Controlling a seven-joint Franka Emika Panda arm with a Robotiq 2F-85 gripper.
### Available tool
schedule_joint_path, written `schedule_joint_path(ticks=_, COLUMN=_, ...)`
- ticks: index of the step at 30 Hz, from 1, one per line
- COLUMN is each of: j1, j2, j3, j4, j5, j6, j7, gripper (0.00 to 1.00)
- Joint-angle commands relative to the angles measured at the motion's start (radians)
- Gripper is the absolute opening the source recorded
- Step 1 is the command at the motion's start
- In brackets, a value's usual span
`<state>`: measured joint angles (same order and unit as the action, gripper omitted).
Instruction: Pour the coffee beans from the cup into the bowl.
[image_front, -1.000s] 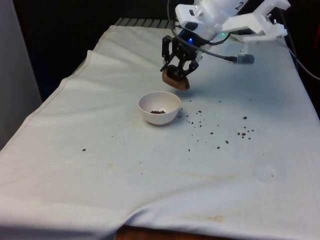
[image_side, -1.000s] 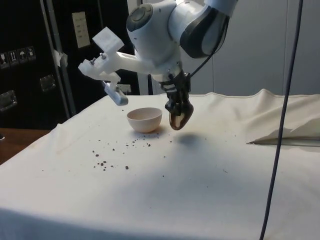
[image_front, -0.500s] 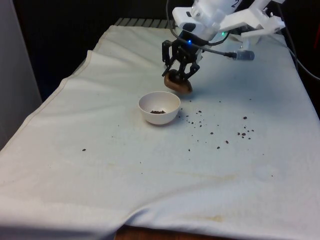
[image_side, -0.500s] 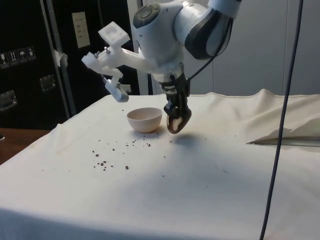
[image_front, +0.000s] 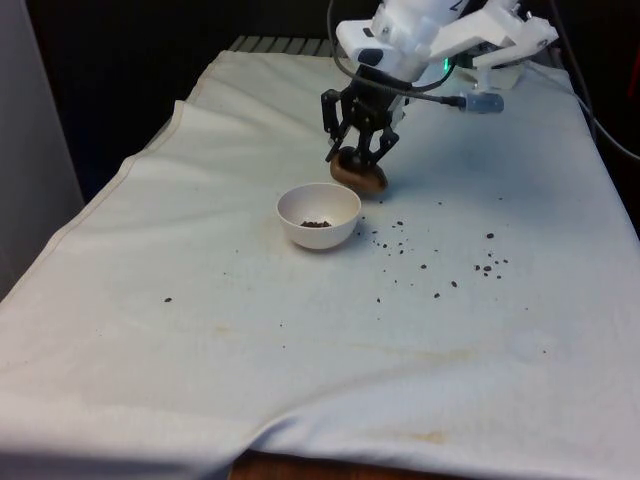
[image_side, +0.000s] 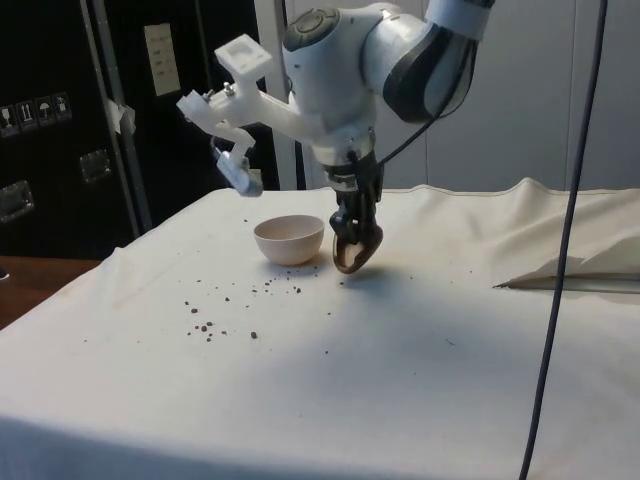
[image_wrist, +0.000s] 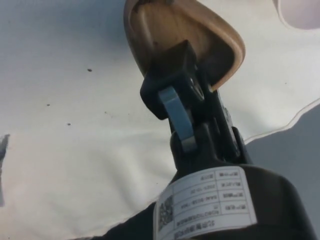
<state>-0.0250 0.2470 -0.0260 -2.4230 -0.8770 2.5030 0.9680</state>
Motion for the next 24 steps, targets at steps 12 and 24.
schedule_joint_path(ticks=12, j1=-0.012, j2=0.008, j3=-0.046, j4=-0.025, j5=0.02, j6=0.137, j7=-0.037, gripper=0.03)
schedule_joint_path(ticks=24, j1=-0.001, j2=0.019, j3=-0.099, j4=-0.032, j5=0.009, j6=0.219, j7=-0.034, gripper=0.03)
